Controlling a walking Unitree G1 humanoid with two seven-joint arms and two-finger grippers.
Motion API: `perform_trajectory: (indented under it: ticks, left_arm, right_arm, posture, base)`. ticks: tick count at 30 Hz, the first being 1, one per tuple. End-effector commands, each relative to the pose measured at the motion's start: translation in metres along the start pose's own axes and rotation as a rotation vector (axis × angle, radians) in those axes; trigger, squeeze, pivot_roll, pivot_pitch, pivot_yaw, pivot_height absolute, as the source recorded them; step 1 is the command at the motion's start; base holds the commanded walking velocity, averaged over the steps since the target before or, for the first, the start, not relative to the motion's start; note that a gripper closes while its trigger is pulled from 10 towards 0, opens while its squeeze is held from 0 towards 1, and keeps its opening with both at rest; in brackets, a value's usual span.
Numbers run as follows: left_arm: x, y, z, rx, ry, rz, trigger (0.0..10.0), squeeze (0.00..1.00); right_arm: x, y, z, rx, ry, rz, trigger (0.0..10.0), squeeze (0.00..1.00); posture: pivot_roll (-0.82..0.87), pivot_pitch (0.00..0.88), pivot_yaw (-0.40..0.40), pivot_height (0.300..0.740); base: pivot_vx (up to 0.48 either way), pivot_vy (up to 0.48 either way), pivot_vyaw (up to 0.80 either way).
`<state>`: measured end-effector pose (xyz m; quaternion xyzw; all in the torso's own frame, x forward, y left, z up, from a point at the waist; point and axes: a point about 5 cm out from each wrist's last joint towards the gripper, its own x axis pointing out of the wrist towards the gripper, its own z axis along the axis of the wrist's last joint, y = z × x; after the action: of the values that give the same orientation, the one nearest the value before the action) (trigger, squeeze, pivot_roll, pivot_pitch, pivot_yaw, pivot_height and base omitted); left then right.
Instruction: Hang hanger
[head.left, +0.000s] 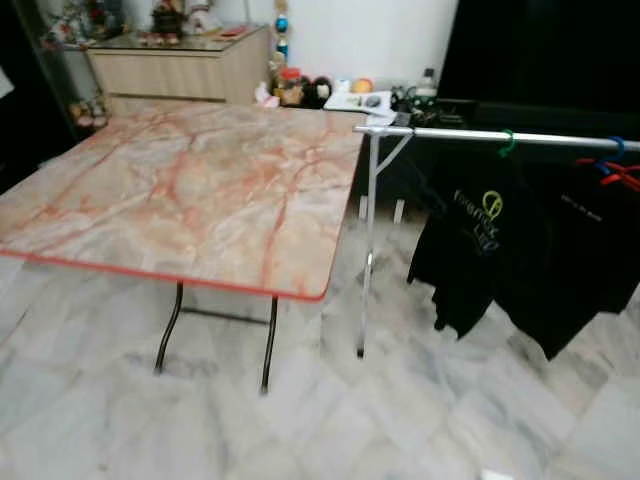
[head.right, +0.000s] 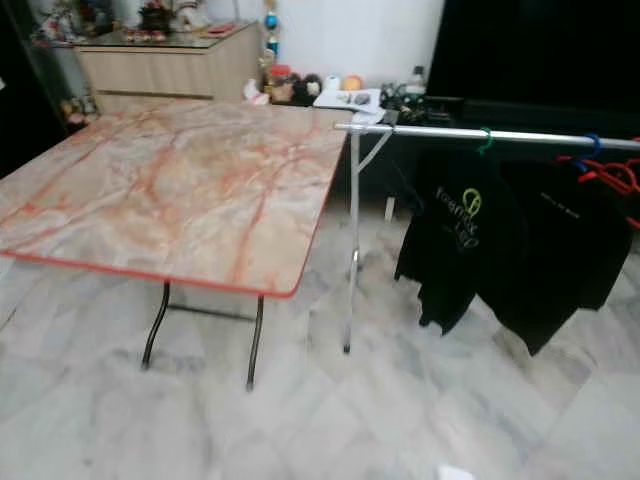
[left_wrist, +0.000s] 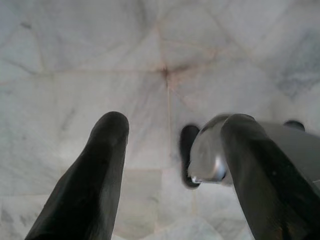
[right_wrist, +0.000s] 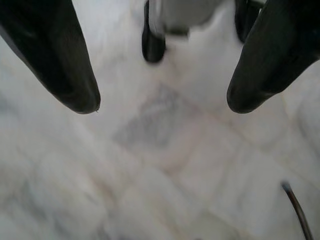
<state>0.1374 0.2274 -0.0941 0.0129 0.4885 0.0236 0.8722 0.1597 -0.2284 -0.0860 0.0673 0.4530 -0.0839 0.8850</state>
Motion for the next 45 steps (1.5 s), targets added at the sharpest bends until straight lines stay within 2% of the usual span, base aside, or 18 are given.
perform_trajectory:
  ticks: [1, 11, 15, 20, 31, 45]
  left_arm:
    - [-0.0045, 0.0134, -0.0104, 0.006, 0.035, 0.034, 10.0, 0.0]
    - [-0.0044, 0.0129, -0.0103, 0.009, 0.036, 0.034, 10.0, 0.0]
    - [-0.0044, 0.0132, -0.011, 0.034, 0.052, 0.034, 10.0, 0.0]
    - [-0.0045, 0.0131, -0.0114, 0.006, 0.045, 0.036, 10.0, 0.0]
    - [-0.0042, 0.0132, -0.0099, 0.032, 0.043, 0.033, 10.0, 0.0]
    - [-0.0041, 0.013, -0.0091, 0.035, 0.041, 0.029, 10.0, 0.0]
  right_arm:
    - [0.0026, 0.0145, 0.0023, 0.012, -0.009, 0.035, 10.0, 0.0]
    - [0.0026, 0.014, 0.0025, 0.01, -0.01, 0.035, 10.0, 0.0]
    - [0.0026, 0.0141, 0.0026, 0.009, -0.01, 0.036, 10.0, 0.0]
    - [0.0025, 0.0141, 0.0024, 0.009, -0.01, 0.036, 10.0, 0.0]
    - [0.0027, 0.0143, 0.0031, 0.011, -0.012, 0.036, 10.0, 0.0]
    - [0.0028, 0.0145, 0.0034, 0.011, -0.012, 0.034, 10.0, 0.0]
  posture:
    - [0.18, 0.0, 0.017, 0.74]
    - [0.18, 0.0, 0.016, 0.74]
    - [0.18, 0.0, 0.015, 0.74]
    - [0.18, 0.0, 0.013, 0.74]
    - [0.18, 0.0, 0.014, 0.74]
    - [0.18, 0.0, 0.015, 0.74]
  base:
    - [0.277, 0.0, 0.0]
    - [0.279, 0.0, 0.0]
    - [0.0, 0.0, 0.0]
    - [0.0, 0.0, 0.0]
    - [0.0, 0.0, 0.0]
    - [0.0, -0.313, 0.0]
